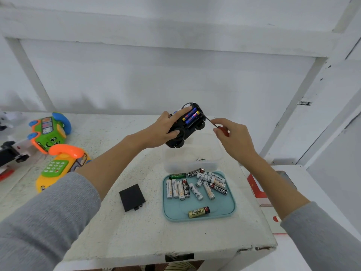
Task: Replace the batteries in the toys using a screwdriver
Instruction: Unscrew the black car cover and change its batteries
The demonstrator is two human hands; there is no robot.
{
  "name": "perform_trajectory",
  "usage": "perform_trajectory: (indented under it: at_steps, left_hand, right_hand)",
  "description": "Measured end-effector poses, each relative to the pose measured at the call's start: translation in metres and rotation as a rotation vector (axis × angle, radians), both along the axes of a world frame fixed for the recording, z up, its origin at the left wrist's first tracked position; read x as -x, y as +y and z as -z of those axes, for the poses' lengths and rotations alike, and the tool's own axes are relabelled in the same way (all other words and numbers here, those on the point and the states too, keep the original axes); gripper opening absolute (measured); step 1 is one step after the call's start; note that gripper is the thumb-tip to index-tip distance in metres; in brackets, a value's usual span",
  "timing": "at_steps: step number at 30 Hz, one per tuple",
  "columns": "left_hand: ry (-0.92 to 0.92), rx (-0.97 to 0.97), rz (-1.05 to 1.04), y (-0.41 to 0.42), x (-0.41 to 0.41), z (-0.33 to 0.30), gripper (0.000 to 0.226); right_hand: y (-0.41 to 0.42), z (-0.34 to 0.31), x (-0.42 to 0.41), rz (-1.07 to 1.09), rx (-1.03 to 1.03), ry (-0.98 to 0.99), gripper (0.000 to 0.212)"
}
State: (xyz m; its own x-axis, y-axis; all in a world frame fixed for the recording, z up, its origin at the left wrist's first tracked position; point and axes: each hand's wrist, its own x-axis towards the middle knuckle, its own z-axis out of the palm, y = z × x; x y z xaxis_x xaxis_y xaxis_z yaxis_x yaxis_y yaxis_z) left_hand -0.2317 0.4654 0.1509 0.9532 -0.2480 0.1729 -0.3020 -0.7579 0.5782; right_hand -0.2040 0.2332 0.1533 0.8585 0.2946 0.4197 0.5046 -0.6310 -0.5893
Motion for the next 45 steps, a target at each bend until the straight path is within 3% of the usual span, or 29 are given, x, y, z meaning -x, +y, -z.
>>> perform_trajectory:
  at_steps: [10, 24, 35, 39, 45]
  left_hand:
    - [-0.004, 0.039, 0.004, 0.000, 0.003, 0.003, 0.069]
    - [-0.067, -0.120, 0.025, 0.008, 0.000, 0.007, 0.067]
    - [-0.060, -0.167, -0.024, 0.011, -0.009, 0.006, 0.067]
    - [-0.049, -0.119, -0.033, 0.011, -0.010, 0.008, 0.068]
    - [-0.057, 0.095, -0.048, 0.007, -0.008, 0.018, 0.070]
  right_hand:
    - [0.000, -0.003, -0.003, -0.005, -0.001, 0.017, 0.022]
    - [-0.010, -0.012, -0.009, -0.136, -0.037, 0.186, 0.016]
    - [-0.022, 0.001, -0.011, -0.076, 0.132, 0.186, 0.018]
    - [-0.017, 0.003, -0.007, -0.027, 0.122, 0.144, 0.019]
    - [0.010, 0.003, 0.006, -0.136, 0.016, 0.119, 0.020]
